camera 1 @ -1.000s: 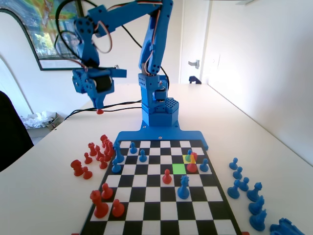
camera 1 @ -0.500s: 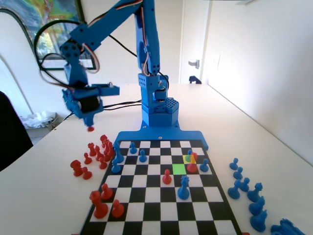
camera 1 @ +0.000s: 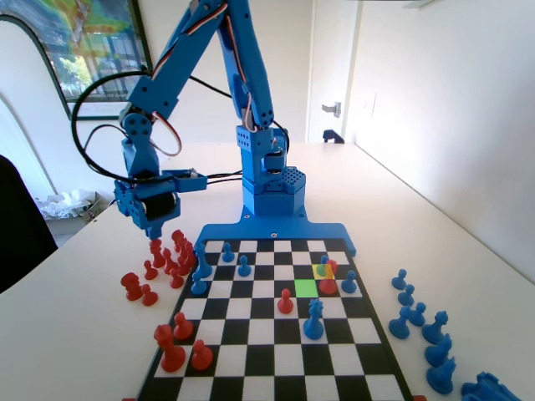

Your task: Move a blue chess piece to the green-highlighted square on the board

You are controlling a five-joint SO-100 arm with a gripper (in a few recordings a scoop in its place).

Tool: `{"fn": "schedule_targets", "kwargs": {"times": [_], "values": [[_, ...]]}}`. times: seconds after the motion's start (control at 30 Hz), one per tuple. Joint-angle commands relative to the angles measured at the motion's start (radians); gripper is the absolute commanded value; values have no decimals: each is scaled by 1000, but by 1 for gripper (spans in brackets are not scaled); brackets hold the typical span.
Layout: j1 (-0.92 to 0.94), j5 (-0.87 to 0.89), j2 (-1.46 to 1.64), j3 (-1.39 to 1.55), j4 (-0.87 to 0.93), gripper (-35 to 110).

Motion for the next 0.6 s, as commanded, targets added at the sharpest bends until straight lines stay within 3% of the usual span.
{"fn": "schedule_targets", "kwargs": {"times": [0.0,0.3,0.57], "values": [[15,-29,11,17,-34,1],[20,-81,-2,60,-97,2],[12,-101,0,64,-101,12]]}}
